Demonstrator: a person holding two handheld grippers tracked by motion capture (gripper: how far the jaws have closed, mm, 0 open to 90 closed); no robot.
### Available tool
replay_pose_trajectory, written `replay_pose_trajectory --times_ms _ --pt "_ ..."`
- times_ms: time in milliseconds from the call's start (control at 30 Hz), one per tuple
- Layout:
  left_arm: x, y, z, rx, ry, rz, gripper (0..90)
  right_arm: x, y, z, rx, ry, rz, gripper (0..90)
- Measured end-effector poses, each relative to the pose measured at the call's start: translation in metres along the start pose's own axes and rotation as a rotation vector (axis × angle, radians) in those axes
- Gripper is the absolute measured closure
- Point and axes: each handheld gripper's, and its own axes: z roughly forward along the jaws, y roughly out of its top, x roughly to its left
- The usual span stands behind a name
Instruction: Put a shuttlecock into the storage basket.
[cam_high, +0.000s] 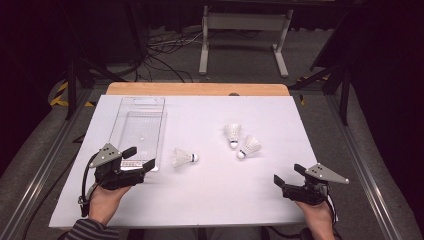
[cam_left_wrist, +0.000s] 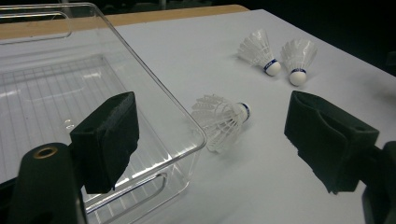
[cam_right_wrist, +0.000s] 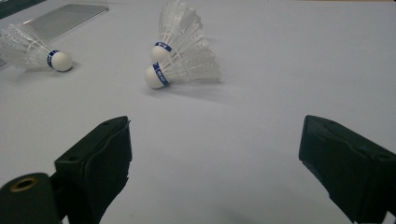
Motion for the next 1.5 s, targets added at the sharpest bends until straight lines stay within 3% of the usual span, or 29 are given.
replay_pose_trajectory --times_ms 1500 --pt "-0.019 0.018 0.038 0.033 -0.042 0.023 19.5 0.000 0.000 0.000 0.003 0.002 -0.004 10.0"
